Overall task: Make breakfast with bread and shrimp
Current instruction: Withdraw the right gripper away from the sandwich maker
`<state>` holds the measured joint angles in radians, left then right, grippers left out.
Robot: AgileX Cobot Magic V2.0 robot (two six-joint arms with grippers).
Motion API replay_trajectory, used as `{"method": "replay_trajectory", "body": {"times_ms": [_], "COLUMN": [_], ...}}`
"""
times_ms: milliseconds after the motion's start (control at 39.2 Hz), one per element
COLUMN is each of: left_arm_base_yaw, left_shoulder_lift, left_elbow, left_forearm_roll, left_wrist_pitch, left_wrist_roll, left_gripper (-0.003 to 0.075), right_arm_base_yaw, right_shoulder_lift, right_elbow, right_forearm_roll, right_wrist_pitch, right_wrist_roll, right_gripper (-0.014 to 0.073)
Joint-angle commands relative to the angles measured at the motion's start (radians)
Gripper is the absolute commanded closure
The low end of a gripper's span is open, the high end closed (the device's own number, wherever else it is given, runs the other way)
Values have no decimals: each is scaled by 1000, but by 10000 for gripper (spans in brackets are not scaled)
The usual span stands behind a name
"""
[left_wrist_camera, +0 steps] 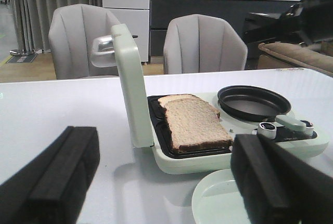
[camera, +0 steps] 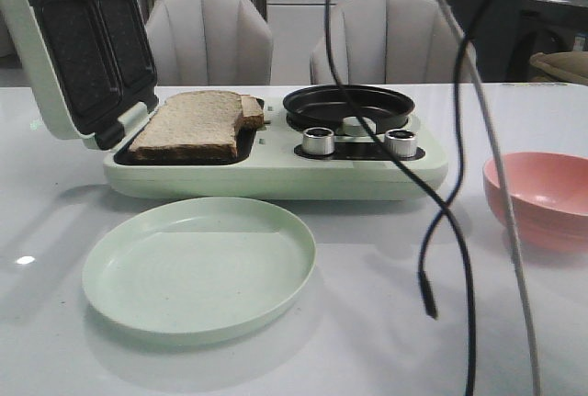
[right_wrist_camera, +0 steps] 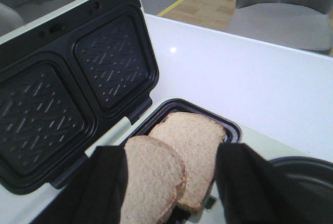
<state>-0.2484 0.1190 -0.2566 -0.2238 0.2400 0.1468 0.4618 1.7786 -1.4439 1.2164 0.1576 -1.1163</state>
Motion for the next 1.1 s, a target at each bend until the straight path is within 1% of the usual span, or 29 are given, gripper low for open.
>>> {"method": "replay_trajectory", "body": {"times_ms": [0, 127, 204, 255, 357, 510, 561, 612, 663, 688, 841, 943, 1070], "left_arm_base_yaw": [-7, -7, -7, -7, -7, -7, -7, -7, -7, -7, -7, -7, -7], "left_shoulder_lift": [9, 9, 9, 9, 9, 9, 9, 9, 9, 9, 9, 9, 9], "left_elbow": [-27, -27, -27, -27, -27, -27, -27, -27, -27, -27, -27, -27, -27], "left_forearm_roll": [-7, -7, -7, -7, -7, -7, -7, -7, -7, -7, -7, -7, -7], "left_wrist_pitch": [-82, -82, -82, -82, -82, -82, -82, -82, -82, -82, -82, -82, -82], "left_wrist_roll": [-6, -6, -6, -6, -6, -6, -6, -6, -6, -6, -6, -6, -6], "left_gripper": [137, 137, 137, 137, 137, 137, 137, 137, 137, 137, 137, 137, 137], "right_arm_base_yaw": [-39, -100, -144, -168, -223, -290, -303, -313, -319, -320, -320, -320, -320], "right_shoulder_lift": [-146, -268, -332, -367, -427, -482, -502, -531, -562, -577, -705, -800, -926], "right_elbow": [54, 161, 224, 255, 300, 303, 303, 306, 313, 320, 395, 489, 638], "right_forearm_roll": [-18, -27, -77, -137, -347, -783, -887, -968, -1010, -1020, -1040, -1039, -1029], "right_wrist_pitch": [24, 91, 139, 160, 219, 352, 380, 397, 396, 395, 346, 254, 102], "right_wrist_roll": [-13, -3, 23, 67, 231, 602, 731, 822, 886, 897, 898, 898, 898], "right_gripper": [112, 112, 112, 112, 112, 112, 112, 114, 114, 114, 114, 114, 114]}}
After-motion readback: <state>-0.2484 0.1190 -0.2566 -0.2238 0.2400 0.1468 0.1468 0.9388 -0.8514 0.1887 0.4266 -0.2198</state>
